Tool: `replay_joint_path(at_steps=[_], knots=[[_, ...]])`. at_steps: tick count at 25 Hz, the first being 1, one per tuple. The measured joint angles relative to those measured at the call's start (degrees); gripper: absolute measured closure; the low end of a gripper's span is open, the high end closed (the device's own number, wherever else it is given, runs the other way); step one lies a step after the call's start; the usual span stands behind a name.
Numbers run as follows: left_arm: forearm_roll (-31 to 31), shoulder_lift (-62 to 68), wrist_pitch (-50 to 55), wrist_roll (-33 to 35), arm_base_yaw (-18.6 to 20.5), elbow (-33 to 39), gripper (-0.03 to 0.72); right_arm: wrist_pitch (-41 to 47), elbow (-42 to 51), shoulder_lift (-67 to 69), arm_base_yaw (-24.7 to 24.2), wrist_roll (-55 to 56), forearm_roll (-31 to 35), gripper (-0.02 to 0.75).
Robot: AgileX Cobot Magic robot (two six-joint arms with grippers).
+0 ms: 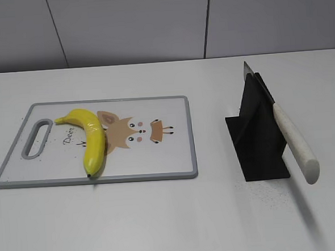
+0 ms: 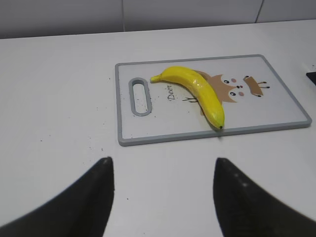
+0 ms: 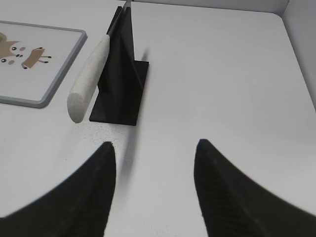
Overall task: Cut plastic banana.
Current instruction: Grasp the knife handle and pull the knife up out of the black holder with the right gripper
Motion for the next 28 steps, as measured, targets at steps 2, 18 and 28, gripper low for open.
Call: replay_joint_path(at_steps=[2,18,28], knots=[[0.0,0.0,0.0,0.0,0.0,0.0,0.071,0.0,0.0,0.0,0.0,0.0,0.0,0.328],[0.0,0.0,0.0,0.0,0.0,0.0,0.096,0.0,0.0,0.0,0.0,0.0,0.0,0.328],[0.0,0.0,0.0,0.0,0.0,0.0,0.097,0.0,0.0,0.0,0.0,0.0,0.0,0.328]])
